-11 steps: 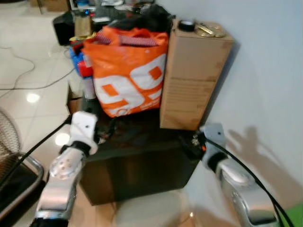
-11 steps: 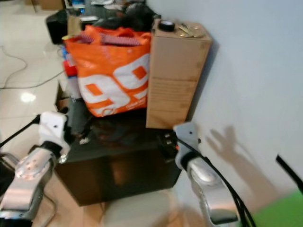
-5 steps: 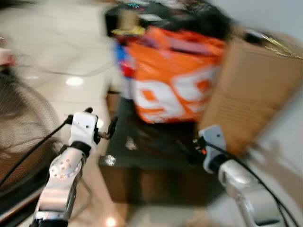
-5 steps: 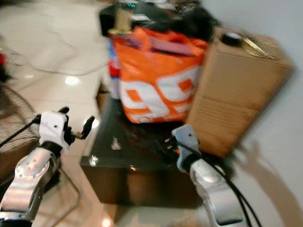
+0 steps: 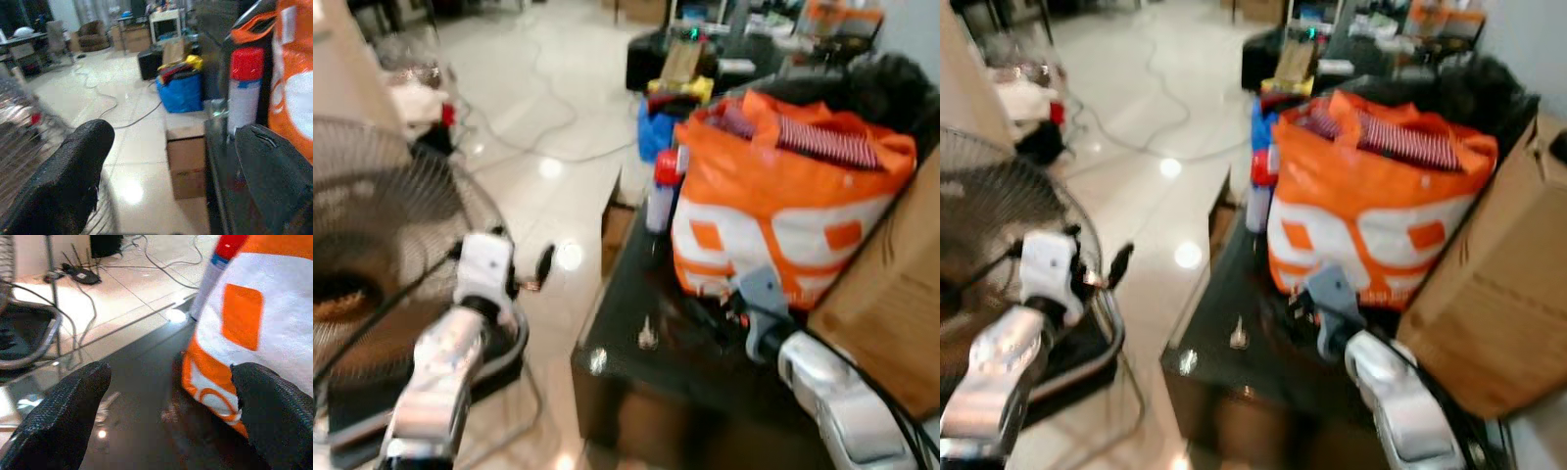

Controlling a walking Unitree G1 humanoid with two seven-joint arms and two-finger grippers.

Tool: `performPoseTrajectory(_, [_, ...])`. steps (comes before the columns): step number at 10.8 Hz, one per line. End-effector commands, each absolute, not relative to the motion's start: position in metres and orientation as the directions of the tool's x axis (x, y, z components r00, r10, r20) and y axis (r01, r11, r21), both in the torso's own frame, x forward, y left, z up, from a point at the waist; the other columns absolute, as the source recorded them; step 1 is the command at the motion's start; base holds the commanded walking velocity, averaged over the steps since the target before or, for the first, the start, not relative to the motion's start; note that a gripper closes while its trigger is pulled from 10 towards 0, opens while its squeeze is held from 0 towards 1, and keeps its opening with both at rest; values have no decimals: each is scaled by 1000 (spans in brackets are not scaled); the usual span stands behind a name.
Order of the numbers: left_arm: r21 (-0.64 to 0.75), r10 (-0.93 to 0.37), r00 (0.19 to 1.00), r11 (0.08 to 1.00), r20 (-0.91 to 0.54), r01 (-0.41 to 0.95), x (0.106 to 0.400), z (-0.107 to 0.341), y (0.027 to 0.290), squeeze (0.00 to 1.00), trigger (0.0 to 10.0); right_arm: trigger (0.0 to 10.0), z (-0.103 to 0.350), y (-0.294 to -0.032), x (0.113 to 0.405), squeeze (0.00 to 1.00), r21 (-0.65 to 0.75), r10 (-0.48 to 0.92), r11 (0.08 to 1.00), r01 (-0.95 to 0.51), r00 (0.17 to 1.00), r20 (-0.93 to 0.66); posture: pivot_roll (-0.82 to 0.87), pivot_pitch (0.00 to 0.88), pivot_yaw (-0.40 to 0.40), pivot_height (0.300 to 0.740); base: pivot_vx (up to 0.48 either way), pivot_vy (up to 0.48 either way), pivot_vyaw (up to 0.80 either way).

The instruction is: Hang keys on a hook

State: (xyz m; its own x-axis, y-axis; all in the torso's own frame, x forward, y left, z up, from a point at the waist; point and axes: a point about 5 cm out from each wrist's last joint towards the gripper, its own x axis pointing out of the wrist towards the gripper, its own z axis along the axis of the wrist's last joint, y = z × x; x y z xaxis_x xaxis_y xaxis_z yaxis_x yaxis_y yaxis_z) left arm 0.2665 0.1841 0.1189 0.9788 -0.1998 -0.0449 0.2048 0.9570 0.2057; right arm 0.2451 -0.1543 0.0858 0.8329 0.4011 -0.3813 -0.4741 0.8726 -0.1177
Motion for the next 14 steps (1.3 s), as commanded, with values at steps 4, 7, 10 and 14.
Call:
performPoseTrajectory(4, [214,-240,969,945,-61,247,267,118,179,0,10000,10000,78,-154,260,522,-141,364,883,-447,844,-393,38,0,-27,740,0,0,0])
performPoseTrajectory(7, [179,-471,846,836,-249,518,259,93,176,0,10000,10000,48,-124,272,0,-81,454,841,-536,777,-436,29,0,-30,740,0,0,0])
performPoseTrajectory(10, [144,-630,669,676,-394,723,240,86,183,0,10000,10000,20,-97,273,0,-24,495,821,-571,731,-470,43,0,-46,740,0,0,0])
performPoseTrajectory(14, [98,-687,579,605,-439,791,227,90,187,0,10000,10000,-5,-69,262,0,70,555,785,-616,647,-523,52,72,-58,740,0,0,0])
